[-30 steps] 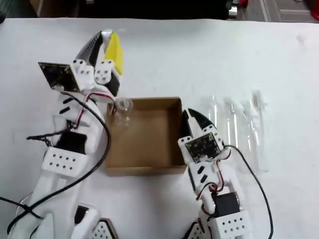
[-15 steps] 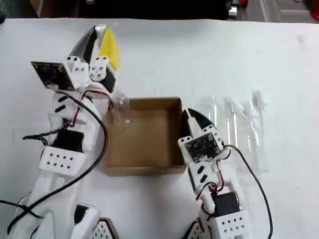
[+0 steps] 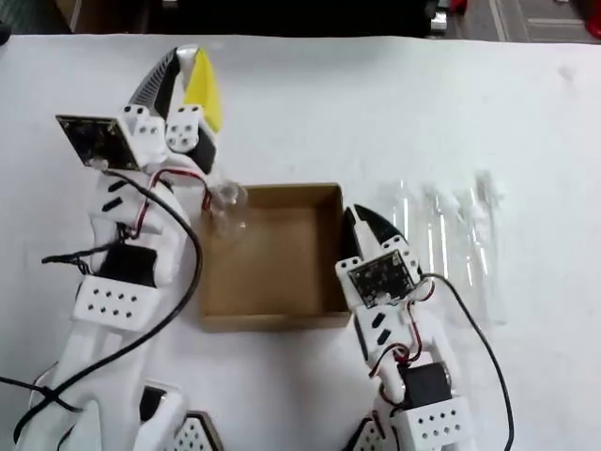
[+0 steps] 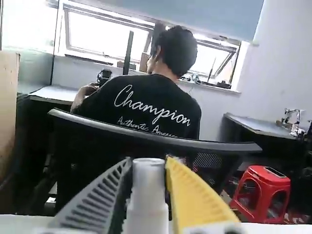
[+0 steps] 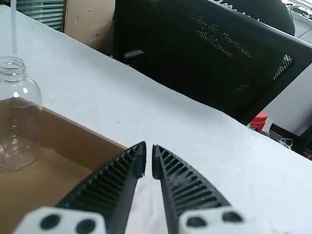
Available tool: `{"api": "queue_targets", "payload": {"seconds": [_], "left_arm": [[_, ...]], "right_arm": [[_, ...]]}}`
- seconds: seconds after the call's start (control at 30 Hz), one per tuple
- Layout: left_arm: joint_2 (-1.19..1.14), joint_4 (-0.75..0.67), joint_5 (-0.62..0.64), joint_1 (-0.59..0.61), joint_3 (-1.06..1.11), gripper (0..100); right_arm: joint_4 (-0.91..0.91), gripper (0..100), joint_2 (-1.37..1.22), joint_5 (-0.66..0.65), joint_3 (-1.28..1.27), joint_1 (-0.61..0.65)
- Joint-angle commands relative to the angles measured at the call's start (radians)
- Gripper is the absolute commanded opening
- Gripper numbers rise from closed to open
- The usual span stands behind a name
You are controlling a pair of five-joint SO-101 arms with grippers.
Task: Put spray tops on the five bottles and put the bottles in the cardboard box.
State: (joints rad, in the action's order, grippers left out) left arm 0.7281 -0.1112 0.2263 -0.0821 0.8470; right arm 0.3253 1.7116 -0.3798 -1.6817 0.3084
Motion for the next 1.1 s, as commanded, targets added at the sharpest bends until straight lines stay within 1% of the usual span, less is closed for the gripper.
{"api": "queue_targets", "payload": {"seconds": [0.0, 0.67, 0.87, 1.07], "left_arm": [[-0.001, -0.028, 0.003, 0.010, -0.064, 2], [-0.005, -0.025, 0.005, 0.002, -0.029, 2], [-0.090, -0.106, 0.006, 0.001, -0.005, 2], [-0.136, -0.109, 0.006, 0.001, -0.008, 2]], "right_arm": [[-0.022, 1.5, 0.001, -0.011, -0.014, 0.007], [-0.022, 1.5, 0.001, -0.011, -0.014, 0.008], [-0.022, 1.5, 0.001, -0.011, -0.014, 0.008], [-0.022, 1.5, 0.001, -0.011, -0.014, 0.008]]}}
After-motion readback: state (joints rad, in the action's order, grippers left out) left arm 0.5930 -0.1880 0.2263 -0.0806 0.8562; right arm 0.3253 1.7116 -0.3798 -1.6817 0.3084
